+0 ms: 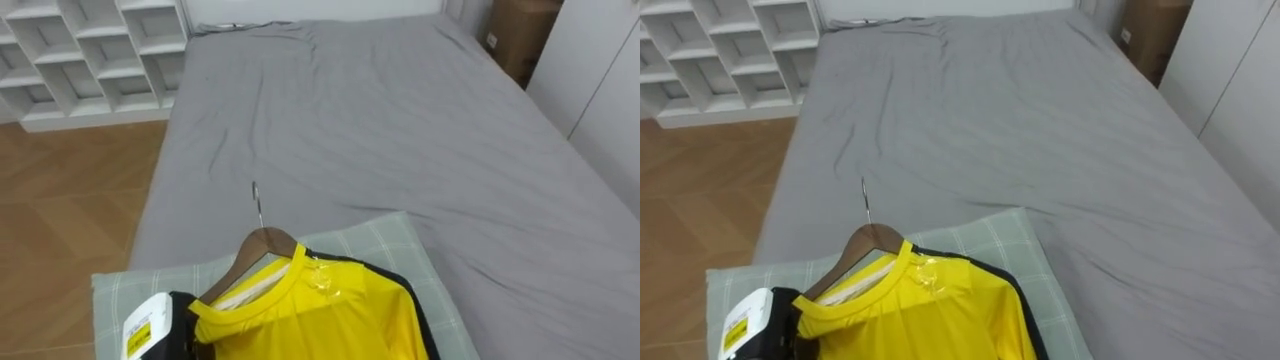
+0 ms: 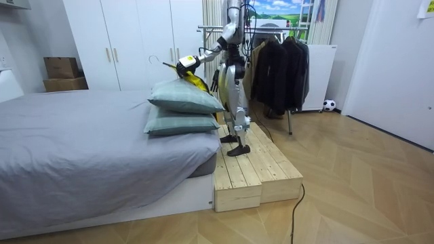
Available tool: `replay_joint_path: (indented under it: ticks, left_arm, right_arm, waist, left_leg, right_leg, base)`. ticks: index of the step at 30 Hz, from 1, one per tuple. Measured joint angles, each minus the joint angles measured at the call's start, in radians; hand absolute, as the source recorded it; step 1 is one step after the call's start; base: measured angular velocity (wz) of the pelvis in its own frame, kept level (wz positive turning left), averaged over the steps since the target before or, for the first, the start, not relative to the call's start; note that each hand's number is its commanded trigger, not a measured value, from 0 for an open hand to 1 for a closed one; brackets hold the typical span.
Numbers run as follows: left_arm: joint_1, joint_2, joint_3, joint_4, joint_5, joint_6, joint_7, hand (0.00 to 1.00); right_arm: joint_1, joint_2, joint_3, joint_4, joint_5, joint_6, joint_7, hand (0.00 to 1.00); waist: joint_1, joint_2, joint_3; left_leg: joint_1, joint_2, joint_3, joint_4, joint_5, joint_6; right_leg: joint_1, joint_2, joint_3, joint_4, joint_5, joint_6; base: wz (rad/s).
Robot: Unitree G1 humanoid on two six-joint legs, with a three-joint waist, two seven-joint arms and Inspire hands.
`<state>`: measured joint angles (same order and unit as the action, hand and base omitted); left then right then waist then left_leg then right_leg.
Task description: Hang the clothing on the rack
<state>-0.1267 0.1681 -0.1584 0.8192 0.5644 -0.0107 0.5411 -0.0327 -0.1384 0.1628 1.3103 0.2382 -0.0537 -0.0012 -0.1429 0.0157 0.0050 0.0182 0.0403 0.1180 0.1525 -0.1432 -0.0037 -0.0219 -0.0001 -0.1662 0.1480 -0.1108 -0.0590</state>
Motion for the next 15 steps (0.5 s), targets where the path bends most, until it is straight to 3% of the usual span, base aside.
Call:
replay_joint_path:
  ticks: [9,15]
  left_arm:
    - [0.014,0.0,0.0,-0.021,0.003,-0.004,0.0,1.0]
    - [0.058,0.006,0.0,-0.178,0.039,-0.005,0.0,1.0]
  right_arm:
    - [0.021,0.001,-0.033,0.0,0.0,-0.001,-0.002,0.0]
    - [0.036,-0.002,-0.053,-0.006,-0.001,-0.001,-0.011,0.0]
  waist:
    - [0.009,0.0,0.0004]
    - [0.011,-0.001,0.0]
  left_leg:
    - [0.036,-0.001,-0.011,0.0,-0.007,-0.007]
    - [0.037,-0.001,-0.012,0.0,-0.008,-0.008]
  right_leg:
    - [0.04,0.002,-0.002,-0.004,-0.009,0.003]
    - [0.043,0.003,-0.001,-0.009,-0.008,0.003]
  base:
    - [0.03]
    - [0.0]
